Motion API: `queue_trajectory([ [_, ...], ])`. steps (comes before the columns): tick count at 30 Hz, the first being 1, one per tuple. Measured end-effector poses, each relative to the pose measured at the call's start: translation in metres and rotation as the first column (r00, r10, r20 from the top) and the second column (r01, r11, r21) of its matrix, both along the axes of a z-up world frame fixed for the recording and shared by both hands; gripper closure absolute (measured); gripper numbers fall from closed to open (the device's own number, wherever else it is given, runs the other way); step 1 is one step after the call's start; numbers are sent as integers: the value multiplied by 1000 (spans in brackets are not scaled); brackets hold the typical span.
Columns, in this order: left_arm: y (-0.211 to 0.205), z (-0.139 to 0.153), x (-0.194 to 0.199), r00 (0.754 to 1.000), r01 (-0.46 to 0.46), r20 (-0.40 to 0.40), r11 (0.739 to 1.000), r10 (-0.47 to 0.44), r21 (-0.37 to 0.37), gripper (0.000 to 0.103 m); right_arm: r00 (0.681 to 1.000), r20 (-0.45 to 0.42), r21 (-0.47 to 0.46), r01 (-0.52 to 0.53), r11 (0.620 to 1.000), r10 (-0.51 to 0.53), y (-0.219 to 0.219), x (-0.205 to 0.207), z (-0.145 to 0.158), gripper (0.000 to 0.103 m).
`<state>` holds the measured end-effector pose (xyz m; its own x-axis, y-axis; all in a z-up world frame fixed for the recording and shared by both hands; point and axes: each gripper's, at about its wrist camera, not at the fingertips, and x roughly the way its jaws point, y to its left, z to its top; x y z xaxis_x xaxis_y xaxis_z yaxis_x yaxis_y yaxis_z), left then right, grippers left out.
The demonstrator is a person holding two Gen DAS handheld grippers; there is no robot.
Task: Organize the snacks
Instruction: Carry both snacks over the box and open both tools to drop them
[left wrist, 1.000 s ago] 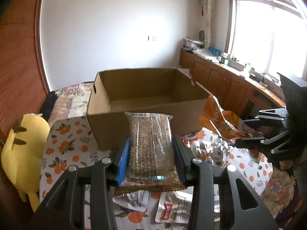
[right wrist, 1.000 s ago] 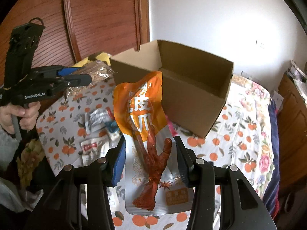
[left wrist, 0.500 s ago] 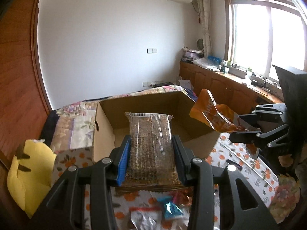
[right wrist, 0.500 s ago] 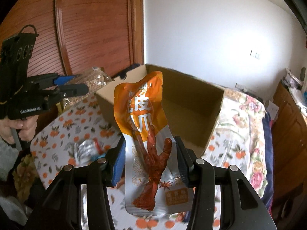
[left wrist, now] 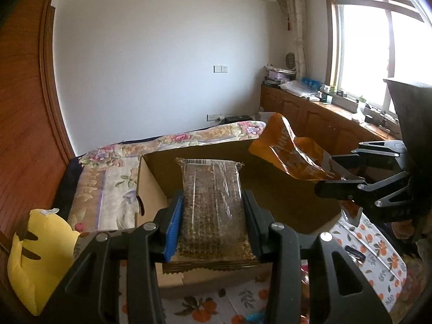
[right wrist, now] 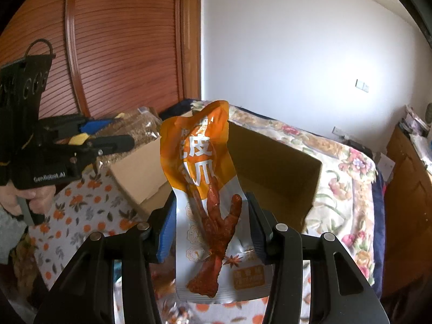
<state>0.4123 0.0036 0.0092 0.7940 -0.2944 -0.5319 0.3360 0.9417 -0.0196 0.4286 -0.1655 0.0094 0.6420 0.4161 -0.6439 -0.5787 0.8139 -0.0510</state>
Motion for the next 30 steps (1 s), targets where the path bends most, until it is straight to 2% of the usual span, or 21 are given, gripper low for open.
queue_trajectory([
  [7,-5,-18,29,999,-7,-37,1000,8,15,62,999,-21,-27,31,999,-32,11,41,-21,55],
  [11,-10,-30,33,998,-2,-58,1000,4,20,61,997,-53,-29,49,998,-50,8,51,-39,54],
  [17,-17,-43,31,996,16,-91,999,-13,32,61,994,-96,-79,52,996,-60,5,55,-67,54],
  [26,-25,-54,32,992,15,-124,999,-9,47,58,991,-117,-78,61,995,-70,6,55,-74,52],
  [28,-25,-53,30,992,15,-129,999,-9,46,58,988,-128,-69,76,995,-84,4,56,-75,49],
  [30,-26,-50,25,992,22,-126,999,-17,40,55,986,-138,-65,80,995,-89,3,59,-75,48],
])
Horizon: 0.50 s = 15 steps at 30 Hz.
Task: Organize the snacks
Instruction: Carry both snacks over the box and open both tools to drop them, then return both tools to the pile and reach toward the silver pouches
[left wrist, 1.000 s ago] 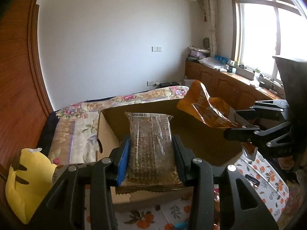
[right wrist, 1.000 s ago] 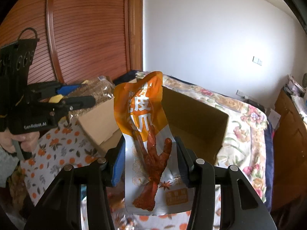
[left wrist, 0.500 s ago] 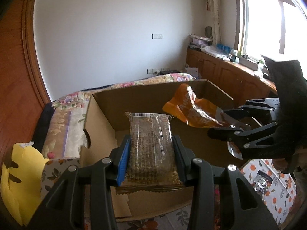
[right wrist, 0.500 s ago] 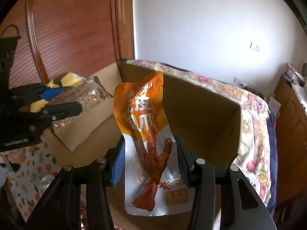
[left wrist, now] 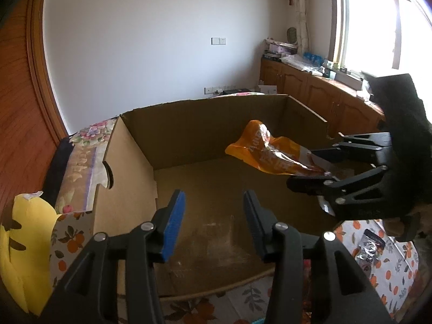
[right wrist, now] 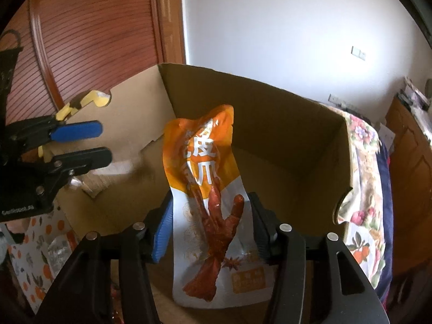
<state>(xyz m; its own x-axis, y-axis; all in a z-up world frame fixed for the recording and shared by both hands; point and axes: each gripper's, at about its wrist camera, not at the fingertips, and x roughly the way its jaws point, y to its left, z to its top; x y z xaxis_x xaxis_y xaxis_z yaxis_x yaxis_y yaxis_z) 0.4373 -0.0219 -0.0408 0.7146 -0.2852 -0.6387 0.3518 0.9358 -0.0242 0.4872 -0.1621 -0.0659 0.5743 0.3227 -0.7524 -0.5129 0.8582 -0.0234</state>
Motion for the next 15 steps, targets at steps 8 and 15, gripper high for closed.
queue_trajectory([
  [8,1,8,-26,1000,-6,22,1000,5,26,48,1000,12,-4,20,1000,-20,1,-5,2,44],
  [15,5,15,-50,1000,-7,8,1000,7,20,43,999,33,-3,29,1000,-29,6,-20,13,28],
])
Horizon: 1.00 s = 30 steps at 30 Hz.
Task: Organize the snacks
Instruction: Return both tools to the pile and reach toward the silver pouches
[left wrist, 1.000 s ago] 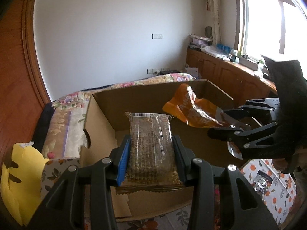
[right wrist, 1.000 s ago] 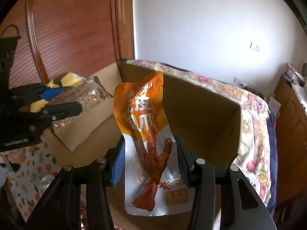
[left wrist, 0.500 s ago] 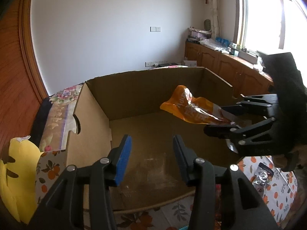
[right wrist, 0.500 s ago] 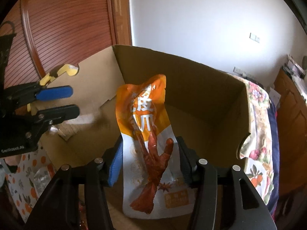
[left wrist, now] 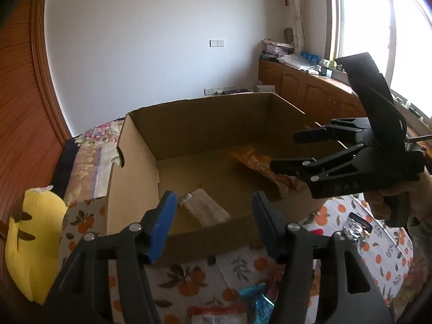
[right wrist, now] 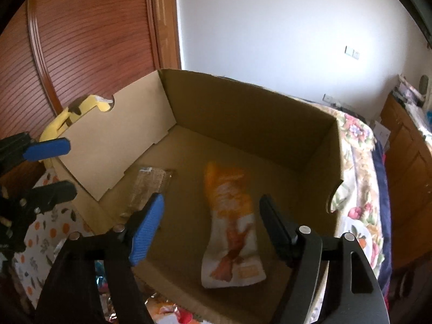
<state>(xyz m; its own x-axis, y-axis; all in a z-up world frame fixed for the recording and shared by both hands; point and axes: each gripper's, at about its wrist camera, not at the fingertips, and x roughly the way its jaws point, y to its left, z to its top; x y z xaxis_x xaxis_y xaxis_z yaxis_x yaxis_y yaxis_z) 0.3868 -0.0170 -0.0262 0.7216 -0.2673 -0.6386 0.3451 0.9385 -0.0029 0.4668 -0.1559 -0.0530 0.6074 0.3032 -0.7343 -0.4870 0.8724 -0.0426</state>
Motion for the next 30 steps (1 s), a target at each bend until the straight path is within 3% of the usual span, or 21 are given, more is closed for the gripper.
queue_trajectory([
  [6,6,12,-29,1000,-1,11,1000,1,-9,37,999,34,55,20,998,-22,-12,-27,21,28],
  [17,-7,14,-86,998,2,58,997,-7,80,34,997,51,91,55,994,-60,-39,-86,35,28],
  [25,-10,-11,-121,1000,27,-4,999,-27,45,33,997,31,125,70,990,-74,-52,-129,12,28],
  [30,-17,-29,-142,998,54,-22,998,-53,33,33,997,-12,158,76,985,-75,-57,-147,-24,28],
])
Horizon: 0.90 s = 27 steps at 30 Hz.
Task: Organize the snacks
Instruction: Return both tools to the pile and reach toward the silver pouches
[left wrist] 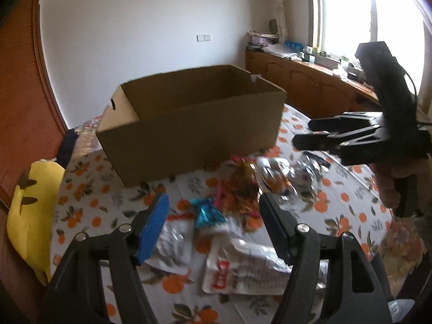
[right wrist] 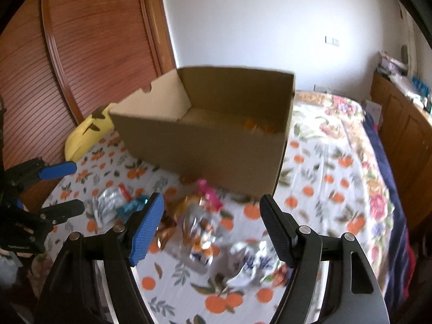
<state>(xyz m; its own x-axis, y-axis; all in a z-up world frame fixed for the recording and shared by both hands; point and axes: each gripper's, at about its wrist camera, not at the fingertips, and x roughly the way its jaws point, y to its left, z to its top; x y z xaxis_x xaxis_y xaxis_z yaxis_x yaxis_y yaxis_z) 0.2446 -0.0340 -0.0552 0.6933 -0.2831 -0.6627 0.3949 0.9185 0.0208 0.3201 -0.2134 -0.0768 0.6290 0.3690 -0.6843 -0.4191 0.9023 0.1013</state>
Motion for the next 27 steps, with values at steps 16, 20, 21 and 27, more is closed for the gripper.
queue_trajectory([
  [16,7,-53,-36,991,-63,-128,982,41,-176,34,995,-102,56,-3,998,8,11,9,-62,32],
  [20,9,-57,-39,990,-82,-130,983,61,-166,34,992,-124,54,-9,999,16,14,13,-71,32],
  [21,10,-58,-40,989,-88,-131,982,66,-166,34,992,-122,55,-8,998,15,14,13,-72,31],
  [27,9,-67,-45,983,-124,-154,979,99,-163,34,991,-132,25,11,1000,-7,14,10,-74,40],
])
